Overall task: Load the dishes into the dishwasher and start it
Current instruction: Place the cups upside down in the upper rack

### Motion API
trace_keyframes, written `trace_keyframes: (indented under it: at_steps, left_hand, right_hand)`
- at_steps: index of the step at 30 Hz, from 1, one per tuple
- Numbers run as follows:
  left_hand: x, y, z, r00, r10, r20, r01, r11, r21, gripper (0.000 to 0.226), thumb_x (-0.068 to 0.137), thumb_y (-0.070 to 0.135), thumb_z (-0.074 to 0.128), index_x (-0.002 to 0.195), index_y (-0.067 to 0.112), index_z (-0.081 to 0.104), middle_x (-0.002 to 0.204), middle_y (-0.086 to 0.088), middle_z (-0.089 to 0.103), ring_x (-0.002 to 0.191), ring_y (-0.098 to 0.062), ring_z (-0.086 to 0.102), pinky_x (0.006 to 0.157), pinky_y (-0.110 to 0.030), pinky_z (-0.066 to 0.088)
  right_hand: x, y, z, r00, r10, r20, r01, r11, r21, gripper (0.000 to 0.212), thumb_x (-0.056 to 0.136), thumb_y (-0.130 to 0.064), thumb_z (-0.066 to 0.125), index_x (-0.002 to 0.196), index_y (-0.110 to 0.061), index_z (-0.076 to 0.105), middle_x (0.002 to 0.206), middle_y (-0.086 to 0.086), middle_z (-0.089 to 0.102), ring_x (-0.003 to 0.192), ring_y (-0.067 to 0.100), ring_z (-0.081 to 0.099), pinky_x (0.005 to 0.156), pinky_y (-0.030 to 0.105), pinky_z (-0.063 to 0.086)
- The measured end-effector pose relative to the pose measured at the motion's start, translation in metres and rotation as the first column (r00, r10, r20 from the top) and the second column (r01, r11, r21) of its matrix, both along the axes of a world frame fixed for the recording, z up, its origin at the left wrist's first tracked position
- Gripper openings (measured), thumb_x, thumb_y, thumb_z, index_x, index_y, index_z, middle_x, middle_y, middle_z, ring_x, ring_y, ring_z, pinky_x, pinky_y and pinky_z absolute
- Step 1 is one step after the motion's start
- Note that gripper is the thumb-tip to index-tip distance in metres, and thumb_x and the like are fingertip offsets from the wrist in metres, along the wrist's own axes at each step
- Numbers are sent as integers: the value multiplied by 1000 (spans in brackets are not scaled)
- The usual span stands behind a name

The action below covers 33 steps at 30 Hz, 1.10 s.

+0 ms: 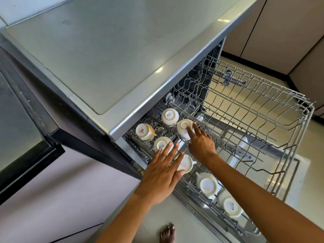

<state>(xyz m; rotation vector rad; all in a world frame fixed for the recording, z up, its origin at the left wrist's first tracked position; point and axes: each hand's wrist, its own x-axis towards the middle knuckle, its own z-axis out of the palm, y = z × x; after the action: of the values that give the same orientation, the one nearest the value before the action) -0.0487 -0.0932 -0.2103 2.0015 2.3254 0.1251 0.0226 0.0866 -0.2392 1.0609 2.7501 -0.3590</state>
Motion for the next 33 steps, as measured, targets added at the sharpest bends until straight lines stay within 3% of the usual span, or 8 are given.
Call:
trace_keyframes:
  at_steps: [3, 11, 14, 21, 25, 29, 33]
  left_hand:
    - [-1, 0, -1, 1000, -1, 0, 1, 1000, 7, 54, 102, 47, 16, 147, 22, 33, 156, -4, 22, 145, -23, 12, 117, -41, 8]
    - [0, 1, 3, 1000, -1, -16, 1, 1000, -20, 51, 101, 44, 23, 146, 22, 34, 156, -4, 23, 144, -23, 14, 115, -37, 1]
    - [-2, 1, 1, 1000, 0, 26, 1, 1000, -30, 54, 102, 47, 16, 150, 25, 24, 159, -1, 11, 146, -21, 1, 117, -37, -5]
    - [-2, 1, 1, 997, 3, 71, 0, 999, -43, 59, 100, 51, 5, 151, 27, 20, 159, 2, 0, 146, -20, -8, 116, -44, -1]
    - [-2, 1, 2, 999, -5, 32, 7, 999, -54, 57, 101, 50, 9, 150, 25, 26, 158, 0, 9, 146, -22, 0, 113, -47, 0]
    - [-3, 1, 2, 999, -6, 39, 8, 998, -63, 58, 101, 50, 7, 151, 25, 23, 159, 0, 6, 146, -22, -3, 113, -44, -4]
    - [-2, 0, 6, 1000, -3, 27, 5, 998, -67, 60, 101, 50, 9, 149, 21, 28, 158, -4, 13, 145, -23, 2, 114, -45, 2]
  right_hand:
    - [3, -5, 0, 999, -34, 5, 34, 999, -1, 68, 96, -26, 48, 150, -20, 6, 158, 9, 1, 142, 30, 13, 111, 42, 25]
    - [9, -5, 6, 1000, -7, 0, 7, 1000, 5, 72, 93, -26, 53, 149, -13, 10, 157, 10, 1, 143, 30, 11, 110, 41, 29]
    - [8, -5, 6, 1000, 14, -4, -14, 1000, 10, 68, 95, -22, 50, 150, -15, 10, 158, 9, -3, 144, 28, 6, 113, 42, 23]
    - [5, -5, 4, 1000, 14, -13, -13, 1000, 9, 60, 99, -23, 39, 150, -17, 8, 158, 6, -5, 145, 25, 1, 114, 42, 19]
    - [11, -6, 0, 1000, 9, -26, -8, 1000, 18, 65, 97, -22, 46, 150, -15, 9, 158, 7, -1, 145, 26, 4, 112, 40, 24]
    - [15, -8, 3, 998, 42, -35, -41, 999, 28, 63, 97, -23, 46, 149, -15, 12, 158, 7, 3, 144, 27, 7, 109, 41, 31]
    - [20, -17, 16, 988, 52, -149, -41, 996, 74, 55, 92, -14, 54, 143, -13, 32, 154, 12, 22, 138, 32, 28, 103, 44, 39]
